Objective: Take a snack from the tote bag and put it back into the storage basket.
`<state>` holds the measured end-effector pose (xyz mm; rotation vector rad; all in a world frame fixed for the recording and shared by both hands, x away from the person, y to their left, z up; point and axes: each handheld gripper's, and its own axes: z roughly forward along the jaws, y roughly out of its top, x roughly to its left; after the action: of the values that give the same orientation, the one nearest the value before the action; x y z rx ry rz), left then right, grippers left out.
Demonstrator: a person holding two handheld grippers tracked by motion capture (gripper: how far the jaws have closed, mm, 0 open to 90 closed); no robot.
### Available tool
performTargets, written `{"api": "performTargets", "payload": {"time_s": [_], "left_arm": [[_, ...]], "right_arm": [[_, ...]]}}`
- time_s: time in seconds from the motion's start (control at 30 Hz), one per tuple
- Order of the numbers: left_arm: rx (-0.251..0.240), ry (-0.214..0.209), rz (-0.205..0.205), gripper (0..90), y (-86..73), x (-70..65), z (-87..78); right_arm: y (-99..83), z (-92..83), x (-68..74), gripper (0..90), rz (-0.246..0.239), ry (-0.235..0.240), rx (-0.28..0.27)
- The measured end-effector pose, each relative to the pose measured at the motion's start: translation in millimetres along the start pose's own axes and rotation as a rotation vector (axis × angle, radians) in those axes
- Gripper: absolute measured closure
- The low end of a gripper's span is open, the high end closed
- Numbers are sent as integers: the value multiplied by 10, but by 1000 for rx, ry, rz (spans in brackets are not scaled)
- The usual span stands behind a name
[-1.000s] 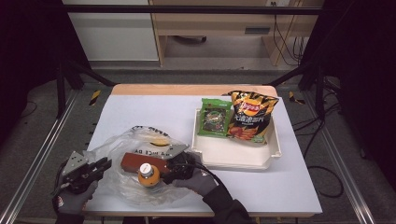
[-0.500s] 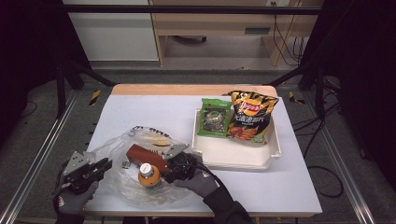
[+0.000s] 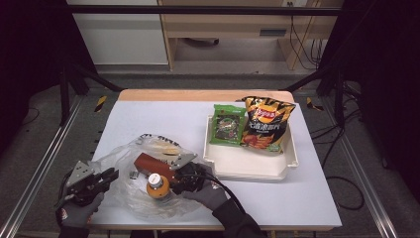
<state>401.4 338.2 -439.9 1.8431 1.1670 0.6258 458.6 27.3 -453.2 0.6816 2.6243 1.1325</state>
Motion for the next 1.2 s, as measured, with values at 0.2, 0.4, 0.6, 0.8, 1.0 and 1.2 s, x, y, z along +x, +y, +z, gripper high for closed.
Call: {"api": "performTargets", "payload": {"time_s": [0.2, 0.4, 0.6, 0.8, 1.0, 1.2], "left_arm": [[3, 1, 3, 748, 0, -4, 7], [9, -1, 8, 748, -3, -11, 21], [16, -6, 12, 748, -10, -29, 40], [27, -10, 27, 749, -14, -51, 62], [31, -17, 30, 750, -15, -69, 76], [25, -15, 34, 750, -13, -71, 70]], "right_arm": [[30, -160, -20, 437, -3, 20, -89], [65, -284, -36, 437, -22, 57, -151], [102, -339, -50, 436, -17, 59, -198], [132, -442, -102, 435, 13, 50, -267], [193, -572, -123, 435, 36, 42, -344], [272, -697, -129, 435, 43, 39, -371]]}}
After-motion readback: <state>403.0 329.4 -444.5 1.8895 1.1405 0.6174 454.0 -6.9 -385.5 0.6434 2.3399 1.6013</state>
